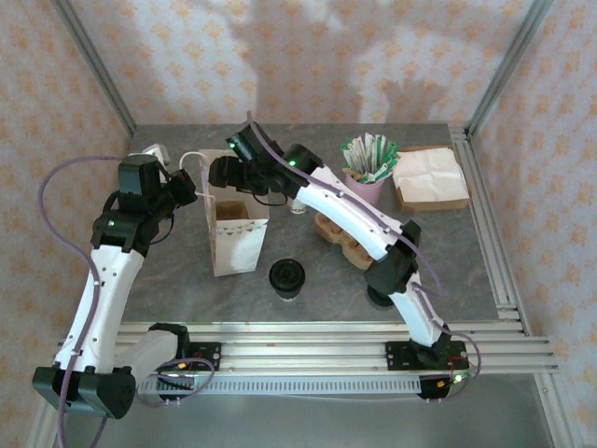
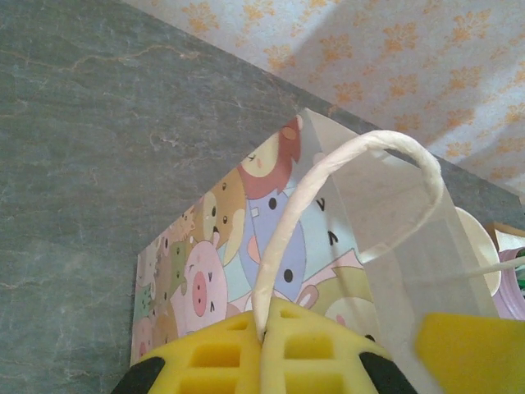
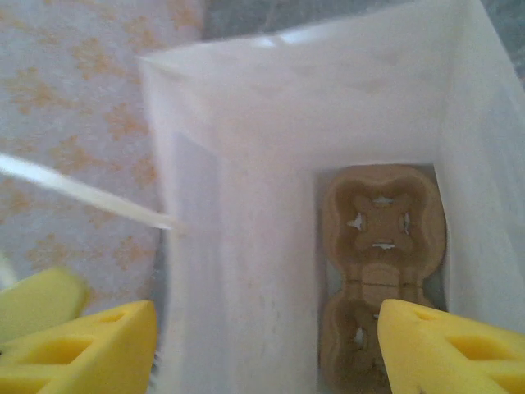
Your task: Pack the takeout coffee
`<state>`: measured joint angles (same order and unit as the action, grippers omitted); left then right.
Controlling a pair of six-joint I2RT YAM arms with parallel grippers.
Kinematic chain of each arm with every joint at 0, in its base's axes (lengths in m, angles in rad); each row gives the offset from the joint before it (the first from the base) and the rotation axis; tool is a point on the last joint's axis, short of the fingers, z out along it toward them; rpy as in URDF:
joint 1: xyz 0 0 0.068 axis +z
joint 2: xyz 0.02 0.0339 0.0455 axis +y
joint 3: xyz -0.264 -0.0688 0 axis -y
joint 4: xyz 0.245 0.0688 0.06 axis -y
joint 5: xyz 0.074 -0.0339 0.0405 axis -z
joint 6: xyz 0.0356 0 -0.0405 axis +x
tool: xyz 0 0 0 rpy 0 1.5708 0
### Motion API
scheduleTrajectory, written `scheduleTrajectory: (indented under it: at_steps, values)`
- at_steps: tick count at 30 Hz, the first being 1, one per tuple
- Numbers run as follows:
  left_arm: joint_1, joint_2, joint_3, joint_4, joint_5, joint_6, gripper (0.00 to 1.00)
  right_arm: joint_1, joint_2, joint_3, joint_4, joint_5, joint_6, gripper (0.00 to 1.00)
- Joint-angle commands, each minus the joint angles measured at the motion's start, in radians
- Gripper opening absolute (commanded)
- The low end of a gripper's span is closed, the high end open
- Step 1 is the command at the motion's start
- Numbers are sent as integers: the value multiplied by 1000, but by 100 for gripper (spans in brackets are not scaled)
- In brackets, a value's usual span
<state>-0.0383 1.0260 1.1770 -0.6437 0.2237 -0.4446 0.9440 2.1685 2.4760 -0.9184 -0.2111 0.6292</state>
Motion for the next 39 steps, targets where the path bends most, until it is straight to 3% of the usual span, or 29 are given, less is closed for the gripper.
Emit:
scheduleTrajectory:
  at_steps: [1, 25, 32, 39]
  values:
    - [5, 6, 25, -28, 2, 12, 0, 6, -84, 8, 40, -14, -67, 71]
    - [5, 29, 21, -30, -7, 21, 0, 7, -242, -82, 95, 3, -107, 65]
    - [5, 37, 15, -28, -26, 28, 0, 7, -377, -209, 178, 40, -164, 67]
    - [5, 43, 23, -30, -22, 35, 0, 7, -623, -498, 287, 222, -278, 73]
